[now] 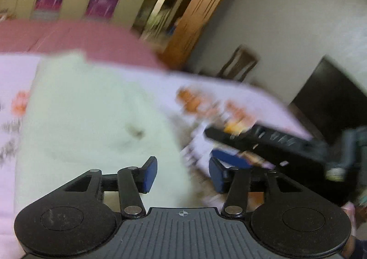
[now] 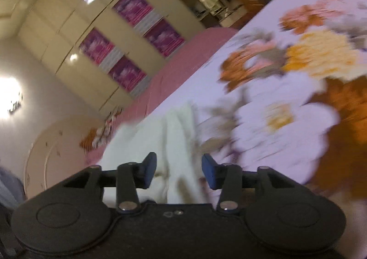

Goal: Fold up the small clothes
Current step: 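Open the left tool while the right tool keeps holding the fold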

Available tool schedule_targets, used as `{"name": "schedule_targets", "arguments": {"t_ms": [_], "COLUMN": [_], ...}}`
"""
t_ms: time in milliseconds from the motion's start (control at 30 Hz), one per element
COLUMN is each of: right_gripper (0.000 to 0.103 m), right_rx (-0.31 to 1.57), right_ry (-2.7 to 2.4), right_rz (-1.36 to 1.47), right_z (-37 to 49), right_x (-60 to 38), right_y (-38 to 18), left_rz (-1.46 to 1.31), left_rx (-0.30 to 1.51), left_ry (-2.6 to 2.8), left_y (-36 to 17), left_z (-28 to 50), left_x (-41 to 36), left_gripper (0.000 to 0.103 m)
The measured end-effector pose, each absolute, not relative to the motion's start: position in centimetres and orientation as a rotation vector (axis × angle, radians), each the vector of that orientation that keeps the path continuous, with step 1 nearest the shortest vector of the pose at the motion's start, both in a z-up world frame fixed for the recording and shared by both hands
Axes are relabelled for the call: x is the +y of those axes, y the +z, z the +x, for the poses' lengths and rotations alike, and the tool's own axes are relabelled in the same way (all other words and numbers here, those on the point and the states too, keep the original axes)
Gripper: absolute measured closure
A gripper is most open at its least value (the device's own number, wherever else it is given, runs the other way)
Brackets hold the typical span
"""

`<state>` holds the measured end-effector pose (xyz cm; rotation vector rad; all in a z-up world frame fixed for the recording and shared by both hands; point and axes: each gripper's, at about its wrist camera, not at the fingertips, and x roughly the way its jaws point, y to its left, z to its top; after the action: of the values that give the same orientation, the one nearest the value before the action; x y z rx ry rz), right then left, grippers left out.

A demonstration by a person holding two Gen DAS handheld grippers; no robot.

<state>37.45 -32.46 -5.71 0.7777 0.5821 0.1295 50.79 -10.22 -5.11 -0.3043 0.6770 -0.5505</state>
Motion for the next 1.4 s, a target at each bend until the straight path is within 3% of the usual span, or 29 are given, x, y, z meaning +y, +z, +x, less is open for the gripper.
{"name": "schedule_targets", "arguments": {"t_ms": [133,300,667,833,933,1000,1033,1067,1267,1400], "right_gripper": [0.058,0.058,0.059,0.061,0.061,0.069,0.09,0.094,0.097,0.097], "right_rx": [0.579,0.631,0.784,0.811,0.814,0.817,0.821,0.817,0.693,0.732], "right_ry": [0.195,0.316,0.411,0.447,0.444,0.443,0.435,0.42,0.347,0.252], "right_rz": [0.798,0.769,0.646,0.608,0.639,0.614,0.564,0.491,0.37,0.352], "right_z": [37.2,38.9,42.8,43.0,43.8,44.1,44.1,44.0,41.0,40.4], "right_x": [-33.2,-30.2,-25.4,-24.7,-24.8,-24.5,-23.8,-23.0,-23.4,-26.3], "right_y": [-5.1,-5.0,-6.6,-6.2,-6.4,-6.4,-6.1,-5.7,-2.0,-3.1], "left_rz": [-0.363,-0.383,-0.438,-0.51,-0.496,-0.488,-0.486,-0.476,-0.432,-0.375], "left_rx": [0.61,0.709,0.756,0.652,0.693,0.711,0.714,0.713,0.693,0.785], "left_ry": [-0.399,-0.211,-0.243,-0.25,-0.207,-0.22,-0.219,-0.217,-0.26,-0.289], "left_y": [-3.9,-6.3,-11.6,-10.3,-10.6,-11.1,-11.0,-10.7,-9.0,-10.5], "left_z": [51.4,54.0,53.3,53.0,53.9,54.3,54.3,54.3,54.3,55.1], "left_x": [-3.8,2.5,1.2,3.2,3.9,3.6,3.4,3.2,1.4,-1.1], "left_gripper": [0.052,0.052,0.051,0.051,0.051,0.051,0.051,0.051,0.051,0.051]}}
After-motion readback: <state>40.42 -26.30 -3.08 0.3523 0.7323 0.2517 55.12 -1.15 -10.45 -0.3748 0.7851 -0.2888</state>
